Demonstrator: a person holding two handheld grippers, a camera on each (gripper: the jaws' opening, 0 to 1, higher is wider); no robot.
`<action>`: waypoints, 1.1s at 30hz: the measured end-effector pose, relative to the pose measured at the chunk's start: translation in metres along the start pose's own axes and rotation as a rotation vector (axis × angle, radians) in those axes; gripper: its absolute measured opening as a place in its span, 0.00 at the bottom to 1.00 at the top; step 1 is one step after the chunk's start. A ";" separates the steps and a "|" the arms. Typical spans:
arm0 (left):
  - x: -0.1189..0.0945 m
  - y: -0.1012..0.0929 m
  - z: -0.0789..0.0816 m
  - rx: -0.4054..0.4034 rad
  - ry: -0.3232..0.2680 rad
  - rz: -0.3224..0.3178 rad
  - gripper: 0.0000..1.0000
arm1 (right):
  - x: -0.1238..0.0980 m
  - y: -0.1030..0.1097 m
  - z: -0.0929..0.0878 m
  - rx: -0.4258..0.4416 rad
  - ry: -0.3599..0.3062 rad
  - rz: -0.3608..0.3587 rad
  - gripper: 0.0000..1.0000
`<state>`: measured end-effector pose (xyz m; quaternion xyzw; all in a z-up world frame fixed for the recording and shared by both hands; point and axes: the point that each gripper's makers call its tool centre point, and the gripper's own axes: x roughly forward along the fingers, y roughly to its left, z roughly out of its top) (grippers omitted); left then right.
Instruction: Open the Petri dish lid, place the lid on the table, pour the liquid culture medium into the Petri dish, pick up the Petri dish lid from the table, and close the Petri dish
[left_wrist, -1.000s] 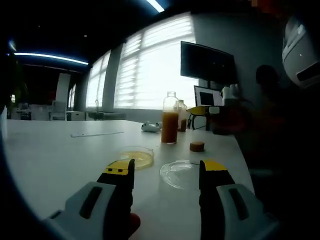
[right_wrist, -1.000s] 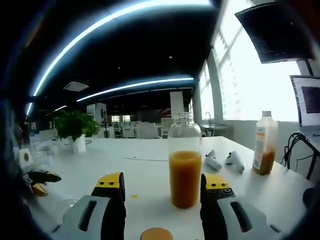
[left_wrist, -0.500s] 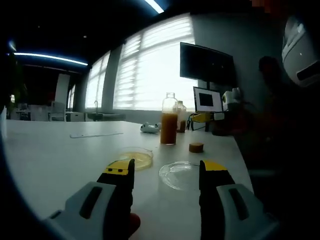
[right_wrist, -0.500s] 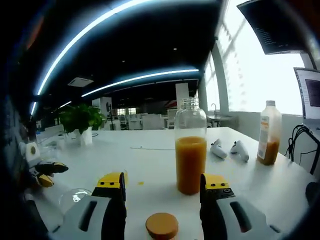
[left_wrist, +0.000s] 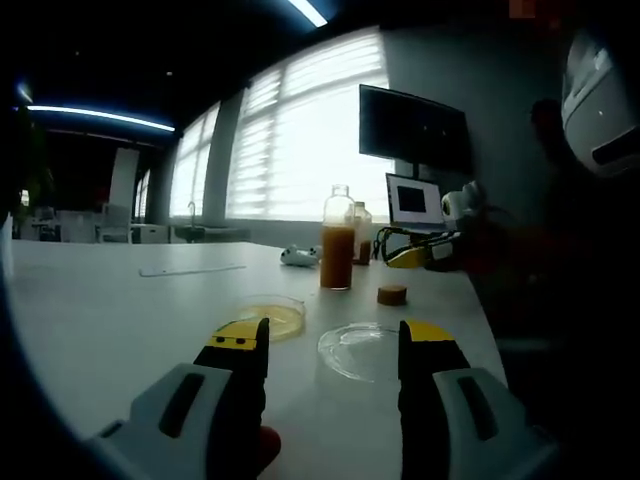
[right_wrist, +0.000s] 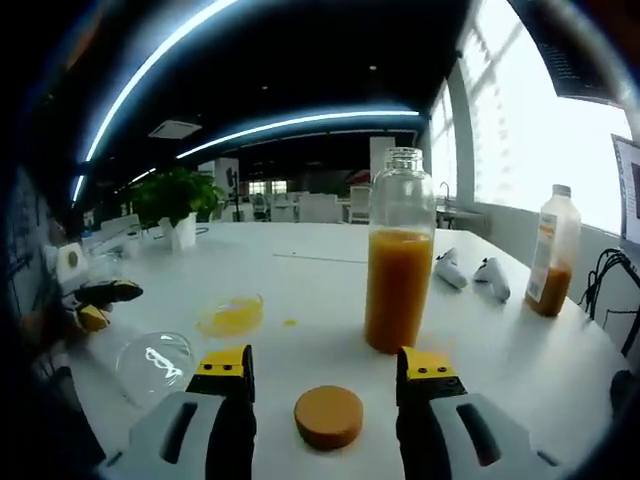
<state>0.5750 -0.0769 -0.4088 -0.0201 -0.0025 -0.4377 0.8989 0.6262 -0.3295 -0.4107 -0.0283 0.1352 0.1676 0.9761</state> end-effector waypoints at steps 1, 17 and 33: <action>0.000 0.000 0.000 0.000 0.000 0.000 0.43 | 0.001 0.000 -0.003 -0.005 0.012 0.003 0.51; 0.000 0.001 -0.001 -0.002 0.004 0.003 0.43 | 0.005 0.004 -0.039 -0.029 0.130 0.032 0.44; 0.001 0.003 -0.003 0.000 0.009 0.002 0.43 | 0.009 0.006 -0.055 -0.046 0.190 0.047 0.31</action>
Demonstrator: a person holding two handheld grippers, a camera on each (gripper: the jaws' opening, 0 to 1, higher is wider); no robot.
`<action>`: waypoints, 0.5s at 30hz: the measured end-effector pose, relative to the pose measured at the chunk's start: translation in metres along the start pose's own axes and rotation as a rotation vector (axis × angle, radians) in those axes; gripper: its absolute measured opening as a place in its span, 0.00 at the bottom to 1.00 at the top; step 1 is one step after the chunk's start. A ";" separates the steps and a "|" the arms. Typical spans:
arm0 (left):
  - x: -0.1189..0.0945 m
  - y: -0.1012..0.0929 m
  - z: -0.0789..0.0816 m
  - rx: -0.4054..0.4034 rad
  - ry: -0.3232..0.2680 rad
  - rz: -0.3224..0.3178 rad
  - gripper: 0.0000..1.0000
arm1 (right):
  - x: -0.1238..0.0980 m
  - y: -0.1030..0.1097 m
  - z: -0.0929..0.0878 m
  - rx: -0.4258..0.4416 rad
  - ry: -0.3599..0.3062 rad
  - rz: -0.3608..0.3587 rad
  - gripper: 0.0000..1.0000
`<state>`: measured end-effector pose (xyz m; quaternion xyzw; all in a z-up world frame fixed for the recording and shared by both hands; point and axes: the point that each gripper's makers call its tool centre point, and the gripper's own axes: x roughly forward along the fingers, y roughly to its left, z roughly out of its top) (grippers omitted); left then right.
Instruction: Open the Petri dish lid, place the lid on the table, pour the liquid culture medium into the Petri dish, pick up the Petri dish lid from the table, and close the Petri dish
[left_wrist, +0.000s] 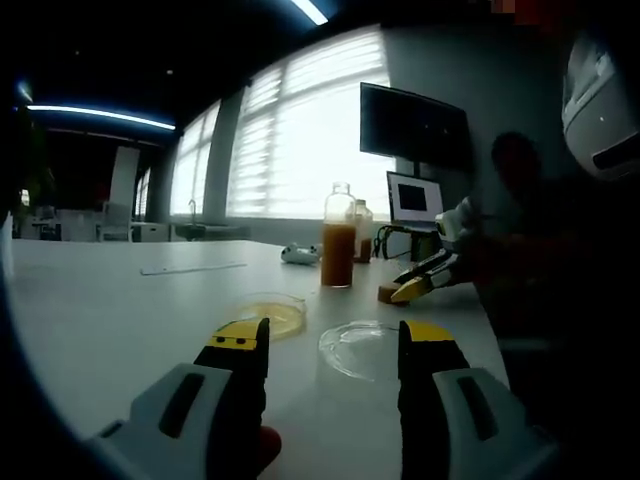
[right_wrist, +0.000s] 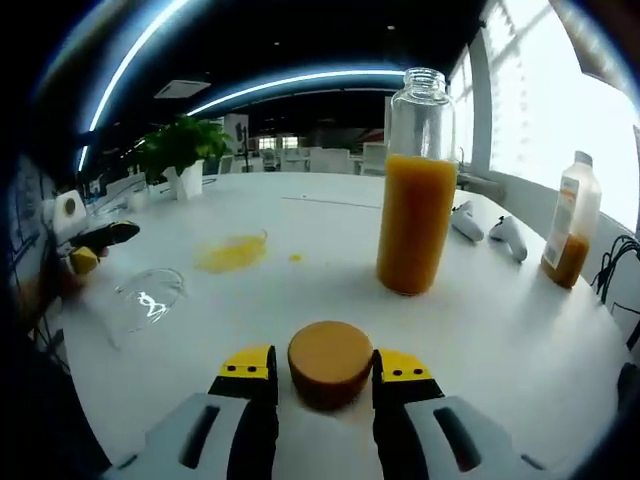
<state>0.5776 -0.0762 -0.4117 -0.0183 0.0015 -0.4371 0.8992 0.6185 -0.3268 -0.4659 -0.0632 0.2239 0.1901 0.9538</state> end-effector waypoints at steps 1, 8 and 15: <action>0.000 0.000 0.000 0.000 0.000 0.000 0.43 | 0.000 -0.001 0.000 0.002 0.000 -0.002 0.30; 0.000 0.002 0.000 0.000 0.000 0.001 0.43 | 0.001 -0.001 -0.001 -0.013 0.007 -0.012 0.27; 0.000 0.003 -0.001 0.000 0.002 0.001 0.43 | -0.004 -0.006 0.009 -0.013 -0.024 -0.030 0.27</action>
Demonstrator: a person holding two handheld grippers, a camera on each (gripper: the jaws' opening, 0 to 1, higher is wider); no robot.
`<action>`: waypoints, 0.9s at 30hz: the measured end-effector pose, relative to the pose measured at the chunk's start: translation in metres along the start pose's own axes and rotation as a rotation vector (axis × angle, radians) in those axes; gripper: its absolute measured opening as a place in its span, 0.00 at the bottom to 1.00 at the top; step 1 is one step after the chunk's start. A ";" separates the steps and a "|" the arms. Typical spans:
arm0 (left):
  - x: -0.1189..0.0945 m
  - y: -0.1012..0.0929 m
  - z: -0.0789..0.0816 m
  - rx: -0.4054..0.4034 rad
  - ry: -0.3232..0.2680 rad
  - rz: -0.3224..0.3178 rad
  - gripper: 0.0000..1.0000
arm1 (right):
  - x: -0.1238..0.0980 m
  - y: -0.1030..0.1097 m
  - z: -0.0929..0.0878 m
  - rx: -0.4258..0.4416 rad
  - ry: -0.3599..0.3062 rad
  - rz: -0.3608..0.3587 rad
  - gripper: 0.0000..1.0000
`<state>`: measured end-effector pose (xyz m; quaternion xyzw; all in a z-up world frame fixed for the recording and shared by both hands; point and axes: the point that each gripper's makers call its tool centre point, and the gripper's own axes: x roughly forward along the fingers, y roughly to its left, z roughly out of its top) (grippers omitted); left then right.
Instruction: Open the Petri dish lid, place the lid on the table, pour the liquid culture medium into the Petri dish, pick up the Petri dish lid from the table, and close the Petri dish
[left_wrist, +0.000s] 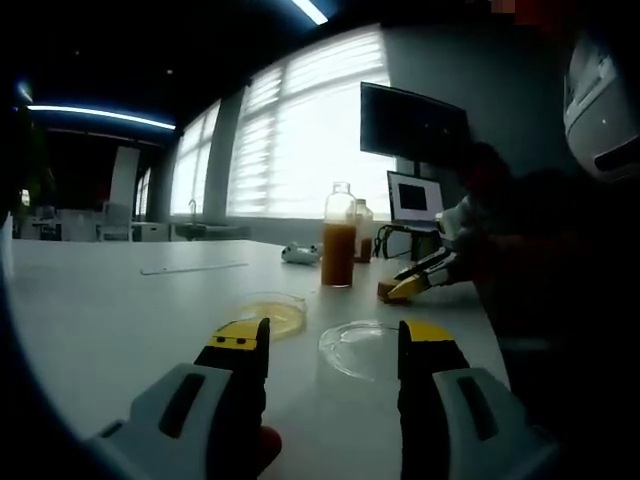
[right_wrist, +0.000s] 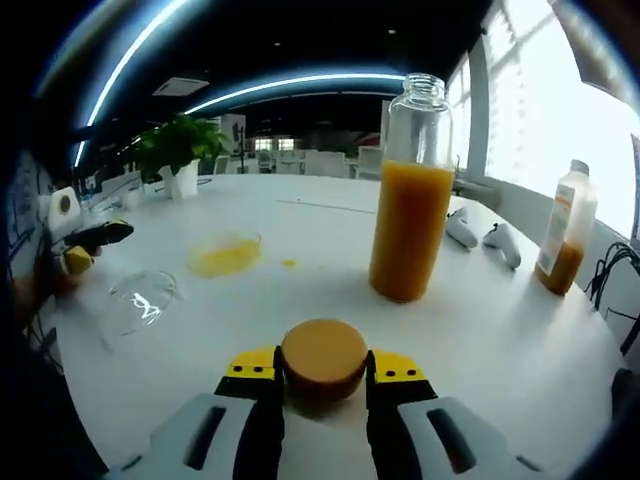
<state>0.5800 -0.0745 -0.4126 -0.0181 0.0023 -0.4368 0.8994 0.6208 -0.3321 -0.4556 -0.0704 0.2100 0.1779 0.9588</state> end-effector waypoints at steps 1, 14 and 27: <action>0.000 0.000 0.000 0.000 0.000 0.000 0.43 | -0.001 -0.001 0.003 0.001 -0.005 -0.002 0.27; 0.000 0.003 -0.001 0.000 0.001 0.002 0.43 | -0.010 -0.008 0.048 0.034 -0.085 -0.008 0.27; 0.000 0.005 -0.001 -0.003 -0.003 -0.002 0.43 | -0.025 -0.026 0.105 -0.002 -0.180 -0.053 0.26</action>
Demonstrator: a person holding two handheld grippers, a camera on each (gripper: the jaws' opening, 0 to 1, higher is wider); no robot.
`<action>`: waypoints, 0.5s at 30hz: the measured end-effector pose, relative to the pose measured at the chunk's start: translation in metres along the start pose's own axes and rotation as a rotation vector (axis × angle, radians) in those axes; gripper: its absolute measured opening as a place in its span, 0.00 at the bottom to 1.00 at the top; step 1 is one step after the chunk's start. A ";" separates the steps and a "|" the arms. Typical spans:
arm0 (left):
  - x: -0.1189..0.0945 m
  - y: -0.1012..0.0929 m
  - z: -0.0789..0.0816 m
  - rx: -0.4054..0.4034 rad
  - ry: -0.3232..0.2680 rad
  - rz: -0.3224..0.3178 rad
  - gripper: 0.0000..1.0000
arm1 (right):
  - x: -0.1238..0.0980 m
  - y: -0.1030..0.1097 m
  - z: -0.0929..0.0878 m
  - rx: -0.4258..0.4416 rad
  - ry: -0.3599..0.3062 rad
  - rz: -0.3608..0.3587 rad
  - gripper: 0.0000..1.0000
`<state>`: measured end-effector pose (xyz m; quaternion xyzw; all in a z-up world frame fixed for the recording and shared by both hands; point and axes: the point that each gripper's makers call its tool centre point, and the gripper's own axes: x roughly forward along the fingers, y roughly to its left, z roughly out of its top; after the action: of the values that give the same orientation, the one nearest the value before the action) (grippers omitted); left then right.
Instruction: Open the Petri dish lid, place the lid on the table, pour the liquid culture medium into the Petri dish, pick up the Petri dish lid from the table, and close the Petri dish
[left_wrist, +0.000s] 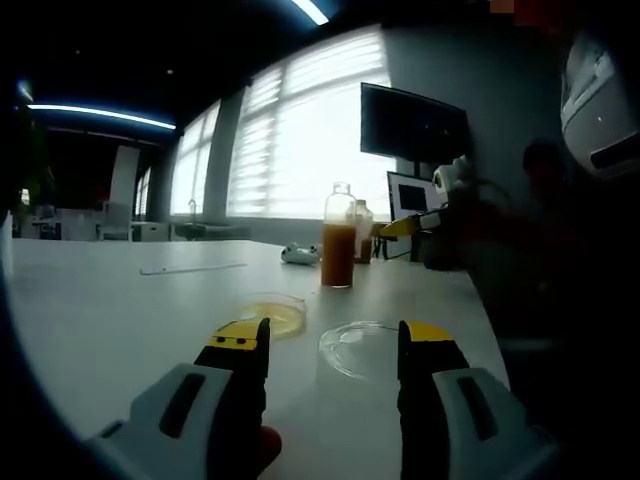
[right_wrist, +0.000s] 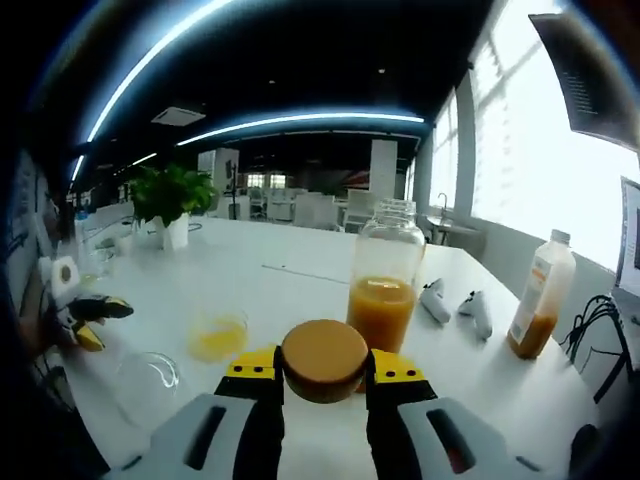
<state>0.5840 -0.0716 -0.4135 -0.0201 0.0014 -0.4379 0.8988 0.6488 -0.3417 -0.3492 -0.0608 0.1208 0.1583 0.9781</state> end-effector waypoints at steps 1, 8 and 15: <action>0.000 0.000 0.000 0.000 -0.001 -0.001 0.43 | 0.000 -0.001 0.005 -0.002 -0.006 0.001 0.26; 0.000 -0.001 0.000 0.000 -0.002 -0.002 0.43 | 0.005 -0.009 0.029 0.005 -0.036 -0.029 0.26; 0.000 -0.003 0.000 -0.003 -0.002 -0.004 0.43 | 0.008 -0.014 0.051 -0.014 -0.069 -0.050 0.26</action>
<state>0.5821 -0.0736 -0.4131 -0.0218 0.0010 -0.4396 0.8979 0.6720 -0.3444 -0.3007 -0.0653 0.0842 0.1365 0.9849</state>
